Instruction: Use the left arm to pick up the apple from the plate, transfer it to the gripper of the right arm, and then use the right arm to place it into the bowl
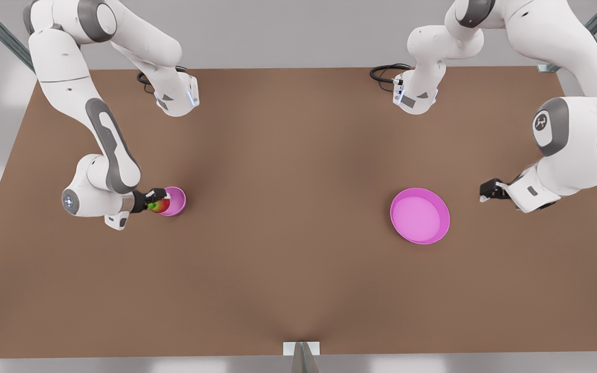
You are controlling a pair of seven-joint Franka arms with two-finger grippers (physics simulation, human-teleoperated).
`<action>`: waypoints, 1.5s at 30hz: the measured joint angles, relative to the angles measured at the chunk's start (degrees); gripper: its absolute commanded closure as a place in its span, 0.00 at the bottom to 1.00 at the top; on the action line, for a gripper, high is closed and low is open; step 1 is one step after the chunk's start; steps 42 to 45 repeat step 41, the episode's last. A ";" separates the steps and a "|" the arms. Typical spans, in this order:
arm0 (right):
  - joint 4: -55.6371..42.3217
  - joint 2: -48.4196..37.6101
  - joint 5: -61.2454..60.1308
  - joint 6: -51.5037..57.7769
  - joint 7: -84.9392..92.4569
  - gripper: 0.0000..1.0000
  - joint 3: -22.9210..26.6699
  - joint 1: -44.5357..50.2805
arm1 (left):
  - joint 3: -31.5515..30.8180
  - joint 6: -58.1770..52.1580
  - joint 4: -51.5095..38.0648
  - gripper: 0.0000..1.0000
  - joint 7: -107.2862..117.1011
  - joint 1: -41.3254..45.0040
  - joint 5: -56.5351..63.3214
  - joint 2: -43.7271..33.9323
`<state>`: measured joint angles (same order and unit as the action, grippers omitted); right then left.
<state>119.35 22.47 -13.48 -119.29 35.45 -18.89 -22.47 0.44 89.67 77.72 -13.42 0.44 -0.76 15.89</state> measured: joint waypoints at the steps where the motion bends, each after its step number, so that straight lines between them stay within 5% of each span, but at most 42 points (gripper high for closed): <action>1: -0.08 0.04 0.11 -0.19 0.22 0.05 0.00 -0.02 | 0.00 -0.01 0.00 0.00 0.90 -0.07 -0.01 0.00; 7: -6.98 -0.21 0.99 1.31 1.12 0.00 -0.10 0.40 | 0.00 -0.06 0.00 0.00 5.36 -0.09 -0.05 0.00; 14: -42.51 -2.76 13.95 15.70 -3.39 0.00 -0.36 7.24 | -0.02 -0.13 0.00 0.00 9.05 0.17 -0.07 -0.17; 22: -43.59 -8.46 19.46 29.06 -14.58 0.00 -2.60 9.13 | -0.16 -0.16 -0.08 0.00 11.79 0.37 0.02 -0.25; 24: -44.26 -9.50 18.27 30.52 -16.77 0.00 6.00 15.56 | -0.22 -0.16 -0.26 0.00 12.28 0.44 0.06 -0.26; 27: -44.54 -8.89 16.85 31.99 -19.65 0.00 10.47 18.71 | -0.32 -0.14 -1.09 0.00 12.91 0.91 0.12 -0.15; 45: -44.53 -8.60 15.94 33.98 -30.96 0.00 9.68 19.99 | -0.35 0.46 -2.01 0.00 12.64 1.76 0.22 0.18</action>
